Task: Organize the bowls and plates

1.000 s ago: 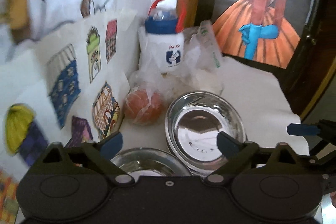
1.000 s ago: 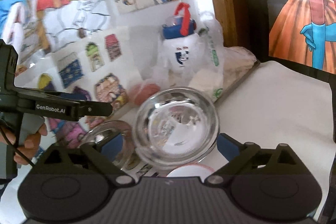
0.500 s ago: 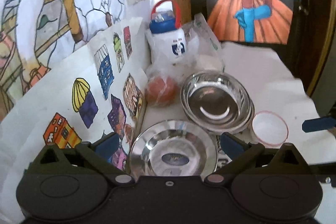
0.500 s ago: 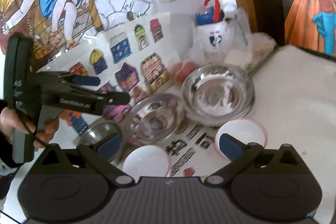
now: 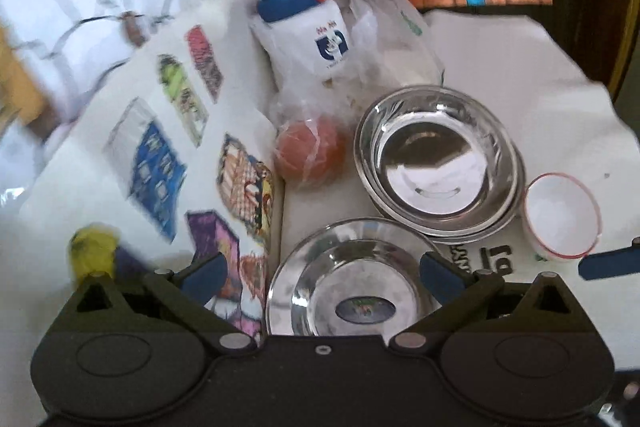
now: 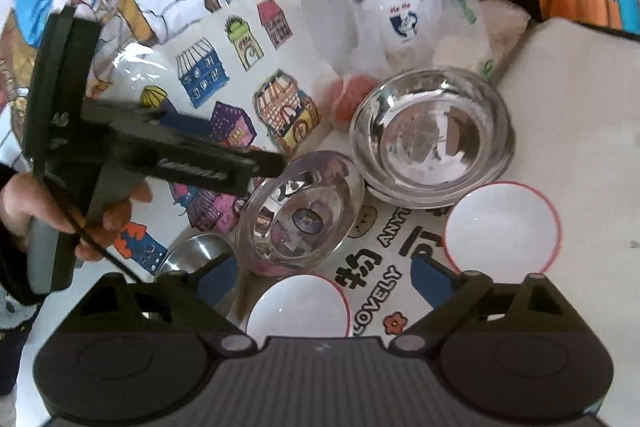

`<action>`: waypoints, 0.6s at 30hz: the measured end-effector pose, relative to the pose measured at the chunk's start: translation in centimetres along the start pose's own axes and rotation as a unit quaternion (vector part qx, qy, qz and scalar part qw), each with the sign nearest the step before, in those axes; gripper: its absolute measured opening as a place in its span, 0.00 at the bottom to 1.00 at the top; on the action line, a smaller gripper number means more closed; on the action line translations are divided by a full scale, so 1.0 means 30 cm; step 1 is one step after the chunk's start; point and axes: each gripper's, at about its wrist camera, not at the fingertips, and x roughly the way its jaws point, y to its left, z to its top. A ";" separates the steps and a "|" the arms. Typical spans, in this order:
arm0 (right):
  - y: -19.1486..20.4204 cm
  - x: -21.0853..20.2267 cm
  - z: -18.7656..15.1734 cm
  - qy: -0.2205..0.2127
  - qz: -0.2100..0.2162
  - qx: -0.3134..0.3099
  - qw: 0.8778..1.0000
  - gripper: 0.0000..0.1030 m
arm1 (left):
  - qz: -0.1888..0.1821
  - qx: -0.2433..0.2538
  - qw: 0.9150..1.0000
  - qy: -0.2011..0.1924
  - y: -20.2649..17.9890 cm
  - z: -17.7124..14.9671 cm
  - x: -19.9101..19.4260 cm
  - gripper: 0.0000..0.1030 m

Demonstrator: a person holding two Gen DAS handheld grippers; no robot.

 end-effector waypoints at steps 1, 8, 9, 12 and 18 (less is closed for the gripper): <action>-0.002 0.018 0.003 0.003 0.000 0.001 1.000 0.89 | -0.001 0.006 1.000 0.002 -0.001 0.013 0.020 0.99; -0.018 0.140 0.022 0.025 -0.006 0.015 1.000 0.79 | -0.014 0.034 0.999 0.025 -0.013 0.073 0.133 0.95; -0.020 0.154 0.024 0.027 -0.006 0.016 0.999 0.78 | -0.015 0.040 0.999 0.026 -0.015 0.077 0.145 0.94; -0.029 0.191 0.026 0.035 -0.007 0.019 0.999 0.72 | -0.018 0.051 0.998 0.029 -0.013 0.086 0.177 0.91; -0.050 0.248 0.032 0.041 -0.011 0.031 0.999 0.56 | -0.018 0.056 0.998 0.037 -0.005 0.102 0.216 0.85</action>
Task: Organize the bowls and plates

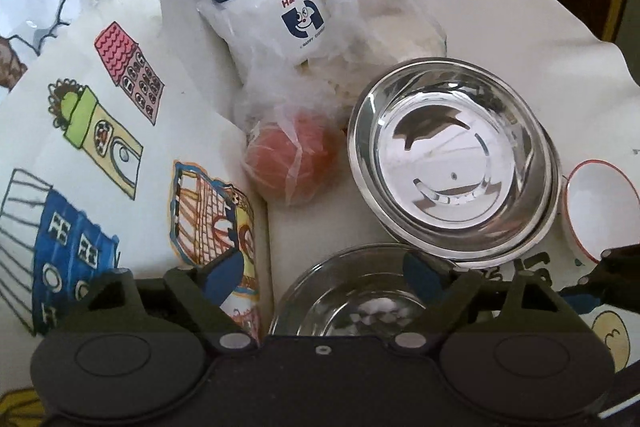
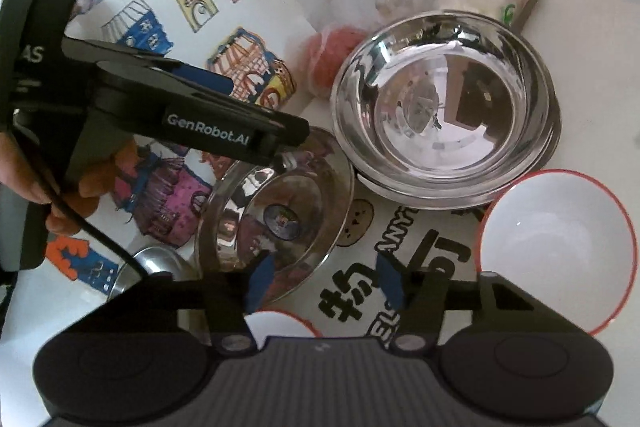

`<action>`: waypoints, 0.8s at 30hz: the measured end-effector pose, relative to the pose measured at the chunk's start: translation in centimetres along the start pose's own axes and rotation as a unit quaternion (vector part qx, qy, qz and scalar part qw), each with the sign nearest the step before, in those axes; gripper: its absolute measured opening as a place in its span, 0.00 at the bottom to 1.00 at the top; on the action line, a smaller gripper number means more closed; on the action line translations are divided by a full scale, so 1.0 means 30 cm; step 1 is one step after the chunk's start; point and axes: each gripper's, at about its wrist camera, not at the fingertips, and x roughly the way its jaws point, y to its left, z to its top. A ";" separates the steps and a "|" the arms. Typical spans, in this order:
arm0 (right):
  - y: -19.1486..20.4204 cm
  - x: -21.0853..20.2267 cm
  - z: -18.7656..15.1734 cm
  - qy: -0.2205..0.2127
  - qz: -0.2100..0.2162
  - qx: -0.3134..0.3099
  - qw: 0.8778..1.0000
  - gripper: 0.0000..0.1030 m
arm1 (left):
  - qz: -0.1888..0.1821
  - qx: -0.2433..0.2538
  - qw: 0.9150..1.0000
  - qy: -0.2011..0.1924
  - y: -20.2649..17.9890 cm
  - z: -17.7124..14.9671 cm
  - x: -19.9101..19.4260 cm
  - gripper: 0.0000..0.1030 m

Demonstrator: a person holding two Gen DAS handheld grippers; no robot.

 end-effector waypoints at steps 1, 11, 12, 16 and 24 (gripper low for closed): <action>0.001 0.008 0.003 0.000 -0.001 0.001 1.000 0.55 | 0.002 0.002 1.000 0.002 0.000 0.002 0.005 0.84; 0.010 0.062 0.015 0.013 -0.004 0.004 1.000 0.35 | 0.022 0.052 0.998 0.038 -0.010 0.023 0.083 0.72; 0.010 0.067 0.017 0.015 -0.004 0.004 1.000 0.32 | 0.021 0.057 0.997 0.044 -0.011 0.026 0.092 0.72; 0.017 0.073 0.022 0.019 -0.002 -0.005 1.000 0.24 | 0.014 0.074 0.995 0.063 -0.017 0.030 0.122 0.70; 0.038 0.061 0.033 0.024 -0.013 -0.034 0.999 0.22 | 0.007 0.078 0.991 0.111 -0.017 0.005 0.173 0.48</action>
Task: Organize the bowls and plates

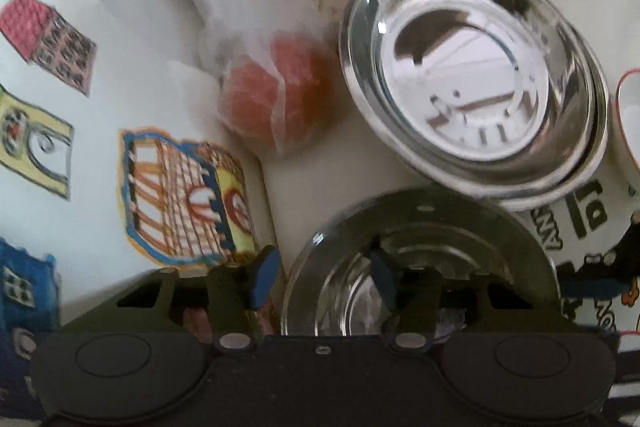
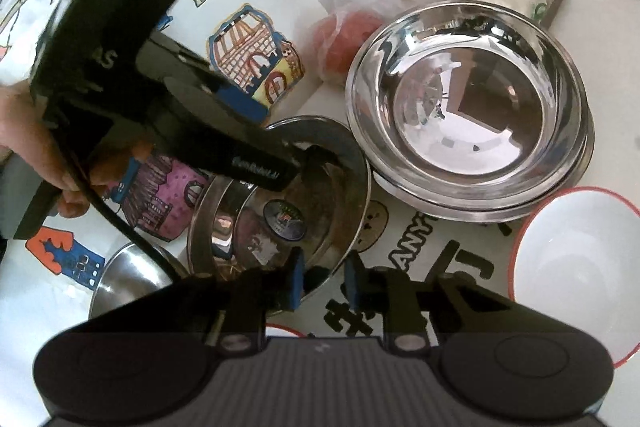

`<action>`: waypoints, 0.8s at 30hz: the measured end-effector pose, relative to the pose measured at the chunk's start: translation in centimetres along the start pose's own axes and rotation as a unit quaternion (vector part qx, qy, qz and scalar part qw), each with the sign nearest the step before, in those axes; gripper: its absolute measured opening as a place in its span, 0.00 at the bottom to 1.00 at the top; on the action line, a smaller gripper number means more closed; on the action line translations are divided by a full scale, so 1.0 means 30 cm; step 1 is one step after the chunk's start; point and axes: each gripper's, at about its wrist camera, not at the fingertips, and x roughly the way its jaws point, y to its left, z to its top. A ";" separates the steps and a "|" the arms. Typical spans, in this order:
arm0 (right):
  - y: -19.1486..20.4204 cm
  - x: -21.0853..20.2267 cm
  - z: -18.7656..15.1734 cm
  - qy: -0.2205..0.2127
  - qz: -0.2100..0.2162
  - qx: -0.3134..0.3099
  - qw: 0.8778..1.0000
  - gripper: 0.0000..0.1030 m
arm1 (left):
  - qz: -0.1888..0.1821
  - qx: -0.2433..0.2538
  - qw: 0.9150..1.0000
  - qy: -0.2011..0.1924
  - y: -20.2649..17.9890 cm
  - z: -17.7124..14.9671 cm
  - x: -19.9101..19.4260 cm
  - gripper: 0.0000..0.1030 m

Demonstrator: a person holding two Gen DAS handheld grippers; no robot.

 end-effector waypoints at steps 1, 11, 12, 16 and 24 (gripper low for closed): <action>0.000 -0.003 0.003 0.001 -0.002 -0.003 1.000 0.21 | -0.003 0.001 1.000 0.003 -0.003 -0.004 0.003 0.48; -0.045 -0.046 0.002 0.010 -0.017 -0.018 1.000 0.19 | -0.035 -0.013 0.999 -0.004 -0.014 -0.025 -0.010 0.45; -0.047 -0.052 0.001 0.012 -0.020 -0.021 1.000 0.19 | -0.042 -0.016 0.999 -0.006 -0.015 -0.030 -0.013 0.45; -0.060 -0.081 -0.003 0.020 -0.034 -0.034 0.999 0.19 | -0.068 -0.028 0.997 -0.012 -0.035 -0.044 -0.019 0.44; -0.087 -0.086 -0.005 0.025 -0.028 -0.026 0.999 0.19 | -0.069 -0.066 0.995 -0.005 0.001 -0.087 -0.028 0.56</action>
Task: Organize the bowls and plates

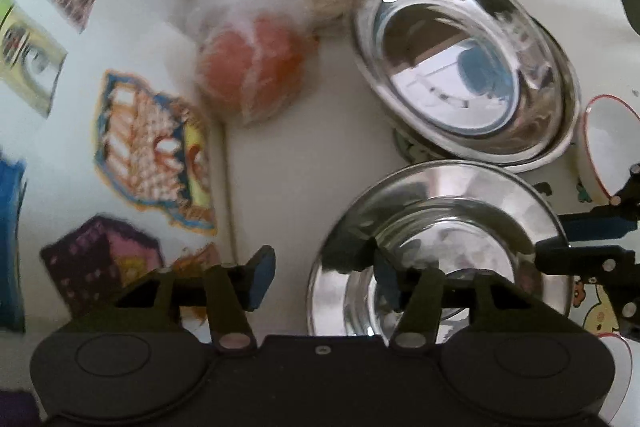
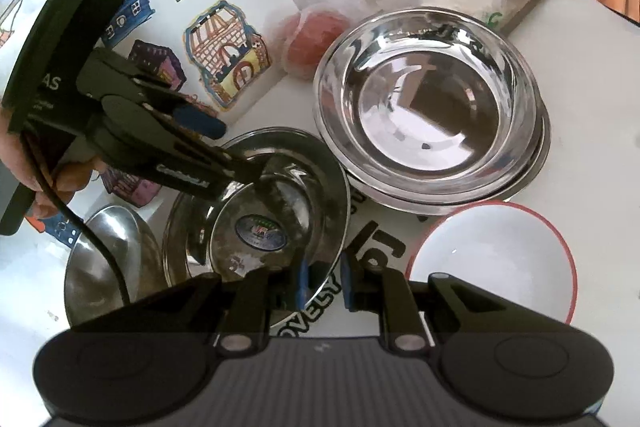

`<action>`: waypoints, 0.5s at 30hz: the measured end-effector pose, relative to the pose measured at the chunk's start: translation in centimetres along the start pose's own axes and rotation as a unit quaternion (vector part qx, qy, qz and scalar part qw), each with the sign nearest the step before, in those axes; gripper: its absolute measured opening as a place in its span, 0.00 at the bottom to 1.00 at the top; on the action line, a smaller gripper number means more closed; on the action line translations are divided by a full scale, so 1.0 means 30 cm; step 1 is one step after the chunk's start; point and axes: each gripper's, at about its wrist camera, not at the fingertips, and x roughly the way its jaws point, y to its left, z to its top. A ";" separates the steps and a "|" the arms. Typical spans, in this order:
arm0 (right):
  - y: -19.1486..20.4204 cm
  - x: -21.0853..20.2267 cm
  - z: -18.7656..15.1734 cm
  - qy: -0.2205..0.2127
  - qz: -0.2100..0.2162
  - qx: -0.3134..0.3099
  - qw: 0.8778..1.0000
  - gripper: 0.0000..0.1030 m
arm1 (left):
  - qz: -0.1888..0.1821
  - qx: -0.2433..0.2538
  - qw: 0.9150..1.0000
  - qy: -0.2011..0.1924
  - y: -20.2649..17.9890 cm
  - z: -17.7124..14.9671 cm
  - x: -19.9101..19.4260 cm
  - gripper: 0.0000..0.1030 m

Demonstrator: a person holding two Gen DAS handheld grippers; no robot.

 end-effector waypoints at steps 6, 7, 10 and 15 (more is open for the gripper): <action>-0.010 -0.002 0.000 0.008 0.007 0.001 1.000 0.25 | 0.005 -0.009 1.000 0.013 -0.001 -0.036 0.008 0.52; -0.011 -0.002 -0.001 0.009 0.009 0.001 1.000 0.25 | 0.004 -0.015 1.000 0.017 0.003 -0.043 0.008 0.52; -0.009 0.000 -0.006 0.013 0.016 0.003 1.000 0.25 | 0.000 -0.034 0.999 0.024 0.021 -0.060 0.012 0.51; 0.002 -0.004 -0.009 0.018 0.023 0.002 1.000 0.24 | -0.007 -0.053 0.998 0.035 0.038 -0.083 0.029 0.45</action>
